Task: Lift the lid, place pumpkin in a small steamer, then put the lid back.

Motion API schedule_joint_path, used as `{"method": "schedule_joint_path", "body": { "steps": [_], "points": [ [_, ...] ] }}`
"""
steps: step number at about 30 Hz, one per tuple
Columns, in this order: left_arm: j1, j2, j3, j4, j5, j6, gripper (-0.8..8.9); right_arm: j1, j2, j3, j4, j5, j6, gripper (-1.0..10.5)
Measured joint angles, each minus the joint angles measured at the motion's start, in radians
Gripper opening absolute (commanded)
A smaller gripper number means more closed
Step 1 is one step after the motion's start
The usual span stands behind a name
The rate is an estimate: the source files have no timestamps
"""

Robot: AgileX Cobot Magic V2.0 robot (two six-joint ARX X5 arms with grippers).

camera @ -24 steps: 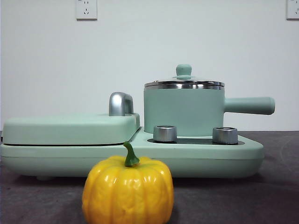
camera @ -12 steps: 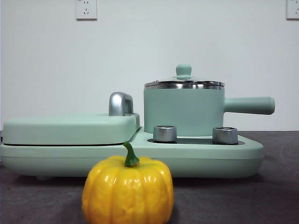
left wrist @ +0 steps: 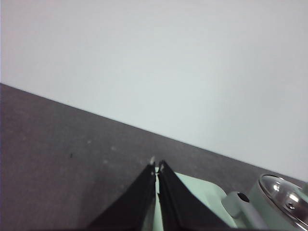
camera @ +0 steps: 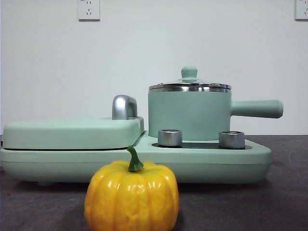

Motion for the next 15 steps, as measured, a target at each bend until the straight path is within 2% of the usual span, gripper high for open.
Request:
{"method": "schedule_joint_path", "body": {
  "steps": [4,8,15],
  "points": [
    [0.0,0.075,0.125,-0.142,0.0,0.003,0.1,0.0,0.077,0.104,-0.039,-0.002,-0.032,0.1],
    [0.0,0.156,0.24,-0.182,0.0,0.031,0.1,0.0,0.158,0.191,-0.054,-0.002,-0.04,0.1],
    [0.0,0.356,0.412,-0.204,0.008,0.166,0.1,0.0,0.323,0.334,-0.062,-0.02,-0.082,0.1]
  ]
}}
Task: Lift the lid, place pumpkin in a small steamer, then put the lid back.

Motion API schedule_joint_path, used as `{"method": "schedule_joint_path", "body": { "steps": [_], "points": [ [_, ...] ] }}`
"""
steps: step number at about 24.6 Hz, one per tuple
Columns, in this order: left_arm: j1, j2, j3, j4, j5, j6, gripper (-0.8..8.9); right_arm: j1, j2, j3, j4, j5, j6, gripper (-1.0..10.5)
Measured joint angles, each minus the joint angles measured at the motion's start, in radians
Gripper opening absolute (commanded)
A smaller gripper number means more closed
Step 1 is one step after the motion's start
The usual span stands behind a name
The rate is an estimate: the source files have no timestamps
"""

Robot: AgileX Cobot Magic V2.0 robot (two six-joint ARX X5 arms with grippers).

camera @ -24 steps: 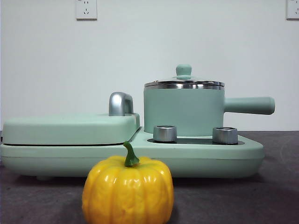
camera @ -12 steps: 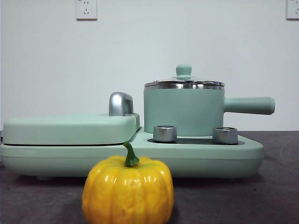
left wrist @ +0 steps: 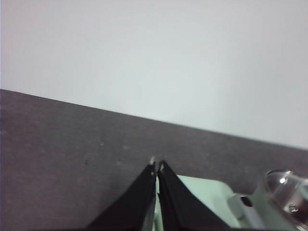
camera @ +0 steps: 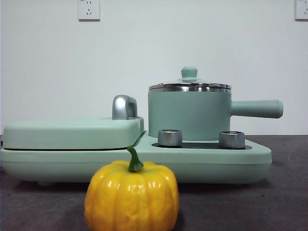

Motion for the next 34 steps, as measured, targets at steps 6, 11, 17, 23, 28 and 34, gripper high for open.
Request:
{"method": "schedule_joint_path", "body": {
  "steps": [6,11,17,23,28,34],
  "points": [
    [0.0,0.187,0.121,-0.011,0.064,0.1,0.1,0.0,0.156,0.103,-0.031,-0.053,-0.064,0.1],
    [0.0,0.341,0.225,-0.092,0.127,0.172,0.09,0.0,0.282,0.166,-0.043,-0.13,-0.132,0.1],
    [-0.012,0.478,0.307,-0.162,0.26,0.301,0.08,0.016,0.378,0.182,-0.059,-0.218,-0.28,0.1],
    [-0.051,0.533,0.323,-0.175,0.387,0.453,0.08,0.042,0.41,0.182,-0.146,-0.316,-0.451,0.1],
    [-0.082,0.538,0.323,-0.214,0.435,0.572,0.78,0.076,0.408,0.182,-0.158,-0.322,-0.555,0.2],
    [-0.106,0.538,0.323,-0.211,0.436,0.603,3.41,0.093,0.408,0.182,-0.158,-0.32,-0.579,3.2]
  ]
}}
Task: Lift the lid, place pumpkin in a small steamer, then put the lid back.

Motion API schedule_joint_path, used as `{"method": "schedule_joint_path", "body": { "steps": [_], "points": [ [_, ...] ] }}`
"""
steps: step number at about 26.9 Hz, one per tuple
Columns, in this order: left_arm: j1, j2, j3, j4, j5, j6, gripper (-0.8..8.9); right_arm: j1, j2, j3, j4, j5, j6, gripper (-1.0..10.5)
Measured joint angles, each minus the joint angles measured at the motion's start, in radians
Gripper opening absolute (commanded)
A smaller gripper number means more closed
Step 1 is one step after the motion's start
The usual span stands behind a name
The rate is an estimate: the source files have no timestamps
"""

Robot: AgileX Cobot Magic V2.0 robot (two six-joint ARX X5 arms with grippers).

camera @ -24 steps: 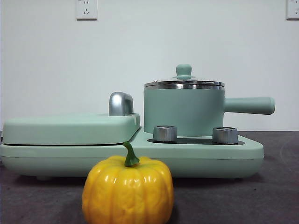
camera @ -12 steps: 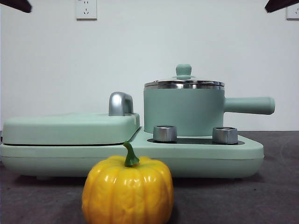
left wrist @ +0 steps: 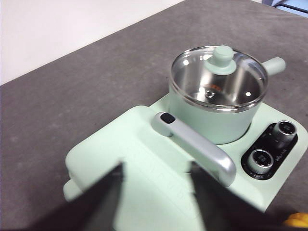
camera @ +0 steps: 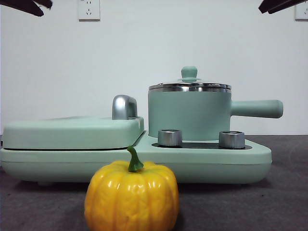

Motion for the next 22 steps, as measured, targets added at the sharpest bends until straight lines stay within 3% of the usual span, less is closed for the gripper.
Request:
{"method": "schedule_joint_path", "body": {
  "steps": [6,10,18,22],
  "points": [
    [-0.021,0.0,0.0,0.003,0.0,0.008,3.39,0.0,0.0,0.0,0.0,0.007,0.006,3.2],
    [-0.053,0.001,0.0,0.011,0.0,0.008,3.39,0.0,0.0,0.0,0.005,0.008,0.052,3.2],
    [-0.161,0.053,0.002,0.119,0.0,0.007,3.39,0.0,0.0,0.0,0.033,0.007,0.129,3.2],
    [-0.222,0.128,0.002,0.2,-0.015,-0.037,3.39,0.0,0.0,0.0,0.034,0.007,0.137,3.2]
  ]
}}
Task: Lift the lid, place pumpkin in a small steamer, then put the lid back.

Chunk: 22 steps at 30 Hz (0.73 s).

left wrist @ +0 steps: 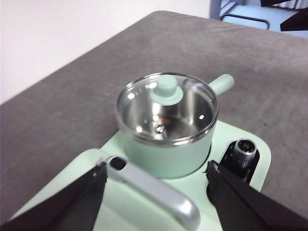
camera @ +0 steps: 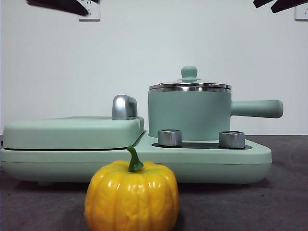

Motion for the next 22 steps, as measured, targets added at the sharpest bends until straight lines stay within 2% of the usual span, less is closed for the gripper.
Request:
{"method": "schedule_joint_path", "body": {
  "steps": [7,11,15,22],
  "points": [
    [-0.102,0.174,0.0,0.227,-0.032,-0.137,3.39,0.0,0.0,0.0,0.031,0.0,0.0,3.2],
    [-0.158,0.256,0.0,0.375,-0.089,-0.189,3.39,0.0,0.0,0.0,0.042,0.0,0.0,3.2],
    [-0.206,0.336,0.014,0.455,-0.142,-0.214,3.39,0.0,0.0,0.0,0.042,0.0,0.0,3.2],
    [-0.24,0.473,0.096,0.506,-0.156,-0.221,3.39,0.0,0.0,0.0,0.043,0.0,0.0,3.2]
  ]
}}
